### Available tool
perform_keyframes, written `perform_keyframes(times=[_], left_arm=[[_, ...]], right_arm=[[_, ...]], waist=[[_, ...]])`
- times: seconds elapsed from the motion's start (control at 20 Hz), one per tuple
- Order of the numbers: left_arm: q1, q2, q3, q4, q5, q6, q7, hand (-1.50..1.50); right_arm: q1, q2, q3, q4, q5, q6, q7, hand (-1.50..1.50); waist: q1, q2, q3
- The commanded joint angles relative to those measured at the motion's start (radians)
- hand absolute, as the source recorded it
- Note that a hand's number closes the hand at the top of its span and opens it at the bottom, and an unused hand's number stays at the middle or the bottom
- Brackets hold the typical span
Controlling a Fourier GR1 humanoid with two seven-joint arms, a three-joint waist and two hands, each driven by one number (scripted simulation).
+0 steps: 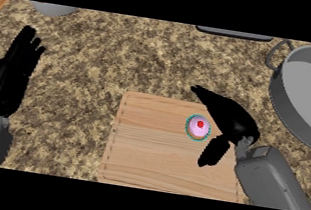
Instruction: Pick the cupcake from the cutting board and place it in the pot
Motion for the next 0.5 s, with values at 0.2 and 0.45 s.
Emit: perform_keyframes(times=[0.2, 0.45], left_arm=[[0.018, -0.059, -0.02, -0.043, -0.068, 0.025, 0.022, 0.0], [0.02, -0.029, 0.019, -0.02, -0.025, -0.04, -0.005, 0.0]], right_arm=[[-0.036, 0.079, -0.054, 0.143, 0.116, -0.004, -0.049, -1.5], [0.009, 0.017, 0.02, 0.148, 0.161, 0.012, -0.231, 1.5]], waist=[[0.002, 0.0, 0.0], [0.004, 0.0, 0.0]])
